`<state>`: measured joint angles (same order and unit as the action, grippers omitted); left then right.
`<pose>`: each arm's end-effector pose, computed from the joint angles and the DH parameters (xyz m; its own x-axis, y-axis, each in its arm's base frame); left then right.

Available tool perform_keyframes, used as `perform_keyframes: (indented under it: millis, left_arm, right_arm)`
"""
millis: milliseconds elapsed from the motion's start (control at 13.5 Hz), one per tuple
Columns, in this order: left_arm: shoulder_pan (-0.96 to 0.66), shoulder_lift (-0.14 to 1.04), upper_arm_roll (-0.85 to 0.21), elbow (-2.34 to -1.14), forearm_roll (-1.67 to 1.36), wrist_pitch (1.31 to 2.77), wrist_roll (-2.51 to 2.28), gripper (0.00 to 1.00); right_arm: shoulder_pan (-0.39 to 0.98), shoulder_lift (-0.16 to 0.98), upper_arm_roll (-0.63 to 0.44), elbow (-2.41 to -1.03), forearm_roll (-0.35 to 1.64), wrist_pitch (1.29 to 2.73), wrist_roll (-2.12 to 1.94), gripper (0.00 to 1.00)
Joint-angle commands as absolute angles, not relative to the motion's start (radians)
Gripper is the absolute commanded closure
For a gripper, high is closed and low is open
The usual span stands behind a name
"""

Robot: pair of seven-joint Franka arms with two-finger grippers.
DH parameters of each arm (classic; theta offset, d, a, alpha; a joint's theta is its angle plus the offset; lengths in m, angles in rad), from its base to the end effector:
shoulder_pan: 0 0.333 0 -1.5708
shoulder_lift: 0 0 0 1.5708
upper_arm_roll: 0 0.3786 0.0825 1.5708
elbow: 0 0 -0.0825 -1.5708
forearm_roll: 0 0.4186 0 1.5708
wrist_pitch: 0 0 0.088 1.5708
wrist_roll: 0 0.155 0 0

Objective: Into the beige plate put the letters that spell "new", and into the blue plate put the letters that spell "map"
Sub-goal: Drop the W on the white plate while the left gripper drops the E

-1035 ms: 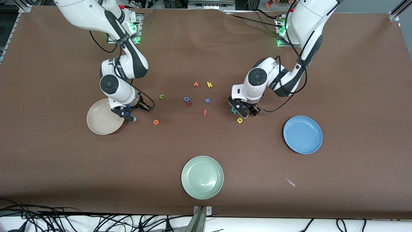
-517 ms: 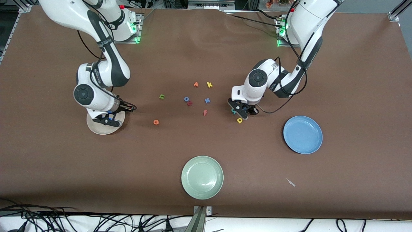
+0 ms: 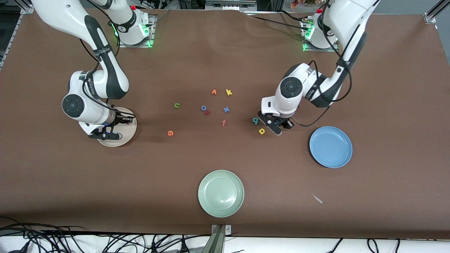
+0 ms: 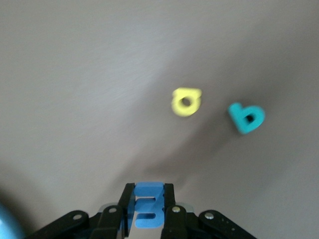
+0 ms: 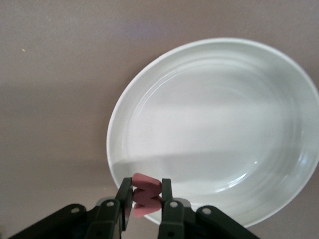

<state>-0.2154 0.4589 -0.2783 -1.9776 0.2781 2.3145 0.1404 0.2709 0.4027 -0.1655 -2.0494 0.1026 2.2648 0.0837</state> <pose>0.5790 -0.2904 0.2164 0.6862 -0.7194 -0.1078 -0.7264 -0.6856 -0.0481 0.6085 0.0711 0.2129 0.9830 -0.0445 -0.1784 -0.0427 -0.9990 0.0138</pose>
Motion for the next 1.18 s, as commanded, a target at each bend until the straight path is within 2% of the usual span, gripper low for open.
perform_keyframes:
  millis: [0,370,739,813,887,1035,1109]
  left_arm:
    - [-0.143,0.433,-0.284,-1.916,0.313,2.191,0.260,0.94]
    - [0.047,0.459,-0.281,-1.859,0.314,2.175,0.559,0.94]
    - [0.150,0.555,-0.279,-1.805,0.316,2.230,0.666,0.92]
    - [0.153,0.564,-0.279,-1.805,0.316,2.233,0.666,0.88]
    - [0.153,0.574,-0.278,-1.804,0.314,2.233,0.664,0.72]
    - [0.156,0.575,-0.278,-1.802,0.313,2.233,0.663,0.06]
    - [0.156,0.572,-0.279,-1.795,0.308,2.227,0.658,0.00]
  right_arm:
    - [0.264,0.416,-0.161,-2.008,0.098,2.246,0.069,0.00]
    - [0.275,0.422,-0.143,-1.970,0.114,2.246,0.124,0.00]
    - [0.273,0.468,-0.040,-1.893,0.124,2.255,0.296,0.00]
    - [0.273,0.485,-0.022,-1.876,0.133,2.256,0.320,0.00]
    - [0.275,0.501,-0.006,-1.859,0.146,2.260,0.331,0.00]
    - [0.278,0.528,0.011,-1.842,0.175,2.266,0.350,0.00]
    - [0.291,0.538,0.011,-1.839,0.179,2.272,0.350,0.00]
